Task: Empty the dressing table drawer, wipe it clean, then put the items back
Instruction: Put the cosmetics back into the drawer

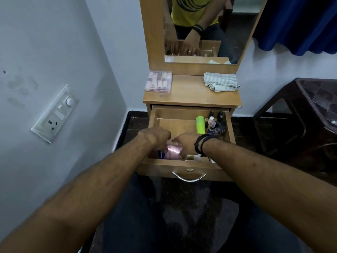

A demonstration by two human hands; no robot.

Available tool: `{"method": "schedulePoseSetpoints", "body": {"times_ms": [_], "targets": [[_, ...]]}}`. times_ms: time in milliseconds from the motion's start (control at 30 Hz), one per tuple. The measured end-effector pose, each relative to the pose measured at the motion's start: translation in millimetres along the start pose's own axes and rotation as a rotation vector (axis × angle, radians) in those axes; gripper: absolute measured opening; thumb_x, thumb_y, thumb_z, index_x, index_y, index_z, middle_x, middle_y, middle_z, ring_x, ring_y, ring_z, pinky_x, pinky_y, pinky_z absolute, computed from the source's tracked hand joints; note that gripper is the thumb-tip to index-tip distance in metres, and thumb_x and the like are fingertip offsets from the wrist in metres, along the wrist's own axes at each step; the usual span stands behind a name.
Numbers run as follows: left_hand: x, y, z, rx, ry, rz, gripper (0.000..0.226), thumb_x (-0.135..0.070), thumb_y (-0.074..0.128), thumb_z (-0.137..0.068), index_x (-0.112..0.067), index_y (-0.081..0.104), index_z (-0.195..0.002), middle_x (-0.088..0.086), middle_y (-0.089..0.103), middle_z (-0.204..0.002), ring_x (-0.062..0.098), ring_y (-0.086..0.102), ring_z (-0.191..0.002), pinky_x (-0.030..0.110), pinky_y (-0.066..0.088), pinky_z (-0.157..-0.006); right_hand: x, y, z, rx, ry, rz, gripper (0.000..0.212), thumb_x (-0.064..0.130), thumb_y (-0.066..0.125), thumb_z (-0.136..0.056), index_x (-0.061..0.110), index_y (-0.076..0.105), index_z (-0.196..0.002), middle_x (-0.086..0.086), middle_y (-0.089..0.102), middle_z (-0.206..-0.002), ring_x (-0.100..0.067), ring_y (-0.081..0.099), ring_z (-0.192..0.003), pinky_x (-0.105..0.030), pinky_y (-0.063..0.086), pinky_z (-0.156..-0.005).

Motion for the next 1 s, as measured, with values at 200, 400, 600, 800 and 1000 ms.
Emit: {"method": "schedulePoseSetpoints", "body": {"times_ms": [200,400,600,800,1000], "targets": [[-3,20,-8,0.058,0.002,-0.042,0.048,-0.041,0.065,-0.091,-0.029,0.055,-0.137,0.0,0.064,-0.127,0.022,0.062,-0.111,0.043,0.051,-0.095,-9,11,0,0.076,0.018,0.043,0.03,0.028,0.066,-0.087,0.018,0.064,-0.116,-0.006,0.069,-0.112,-0.024,0.062,-0.094,-0.032,0.051,-0.08],[0,30,-11,0.038,-0.014,-0.044,0.045,-0.041,0.058,-0.094,-0.03,0.052,-0.137,0.002,0.063,-0.125,0.024,0.06,-0.111,0.05,0.051,-0.096,-19,16,1,-0.037,0.062,0.011,0.054,0.037,0.071,-0.087,0.012,0.049,-0.129,-0.011,0.054,-0.126,-0.03,0.057,-0.111,-0.034,0.048,-0.085],[5,34,-16,0.063,-0.036,-0.069,0.038,-0.048,0.058,-0.091,-0.027,0.063,-0.122,-0.002,0.066,-0.112,0.021,0.062,-0.102,0.049,0.052,-0.094,-17,20,-1,-0.04,0.051,-0.005,0.038,0.029,0.066,-0.092,0.018,0.058,-0.127,-0.006,0.062,-0.125,-0.024,0.058,-0.112,-0.026,0.041,-0.079],[4,39,-24,0.113,-0.052,-0.1,0.029,-0.05,0.057,-0.089,-0.026,0.063,-0.104,-0.002,0.063,-0.098,0.022,0.062,-0.092,0.052,0.052,-0.093,-12,22,2,0.025,0.051,0.053,0.04,0.033,0.054,-0.098,0.019,0.056,-0.135,-0.007,0.062,-0.13,-0.027,0.059,-0.117,-0.028,0.041,-0.081],[5,41,-25,0.113,-0.034,-0.095,0.032,-0.052,0.057,-0.089,-0.027,0.063,-0.107,-0.001,0.064,-0.102,0.022,0.063,-0.094,0.051,0.052,-0.093,-12,21,3,0.025,0.042,0.051,0.038,0.035,0.057,-0.096,0.017,0.058,-0.13,-0.006,0.064,-0.125,-0.026,0.06,-0.113,-0.027,0.04,-0.078]]}}
Point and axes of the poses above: each hand's wrist, its own z-axis away from the middle knuckle, its own y-axis out of the palm, x = y × z, the point moved 3 cm from there along -z, towards the middle knuckle
